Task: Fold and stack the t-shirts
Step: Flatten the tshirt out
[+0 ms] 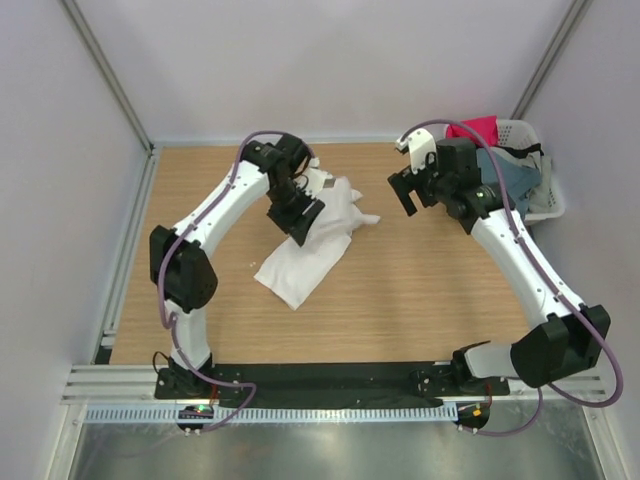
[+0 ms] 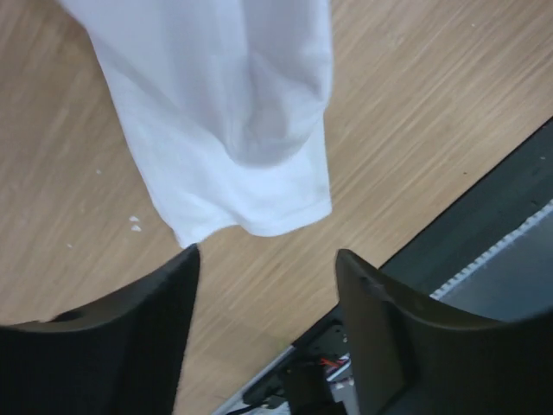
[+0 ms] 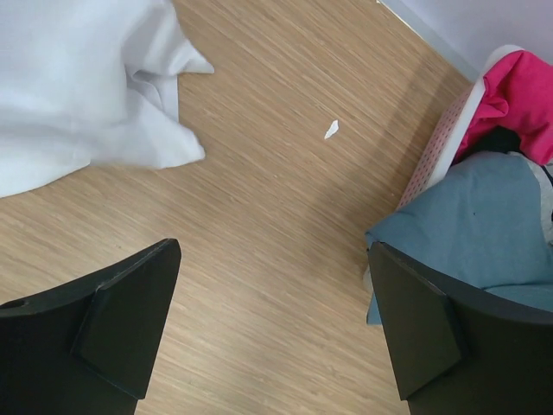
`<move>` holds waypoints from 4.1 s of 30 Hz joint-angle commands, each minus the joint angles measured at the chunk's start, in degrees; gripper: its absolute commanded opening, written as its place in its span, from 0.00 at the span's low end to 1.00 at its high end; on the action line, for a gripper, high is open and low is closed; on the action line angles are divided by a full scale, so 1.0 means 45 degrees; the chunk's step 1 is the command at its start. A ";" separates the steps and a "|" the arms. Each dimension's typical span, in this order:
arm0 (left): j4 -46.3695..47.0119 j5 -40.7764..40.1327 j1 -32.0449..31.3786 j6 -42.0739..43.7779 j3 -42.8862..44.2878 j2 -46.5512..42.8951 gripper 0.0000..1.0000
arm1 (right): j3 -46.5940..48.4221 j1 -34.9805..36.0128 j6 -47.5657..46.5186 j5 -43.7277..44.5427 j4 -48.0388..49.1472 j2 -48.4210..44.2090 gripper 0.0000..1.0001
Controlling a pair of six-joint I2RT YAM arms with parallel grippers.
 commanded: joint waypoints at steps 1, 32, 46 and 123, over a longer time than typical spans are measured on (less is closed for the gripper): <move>-0.0829 0.0292 0.0049 -0.0135 -0.0334 -0.2207 0.71 | -0.0323 -0.0080 0.0203 -0.0096 0.0193 -0.0551 0.97; 0.3406 -0.1873 0.0791 -0.0721 -0.7619 -0.2273 0.77 | 0.2037 0.1755 -0.1594 -0.2948 0.3005 0.6632 0.95; 0.4816 -0.3186 0.1221 -0.1014 -0.7504 -0.0434 0.67 | 0.3192 0.1795 -0.1203 -0.3142 0.2986 0.8529 0.95; 1.0110 -0.7034 0.4112 0.4279 0.3432 -0.0215 0.00 | 1.3580 -0.1897 0.1414 -0.1404 0.1678 0.9118 0.01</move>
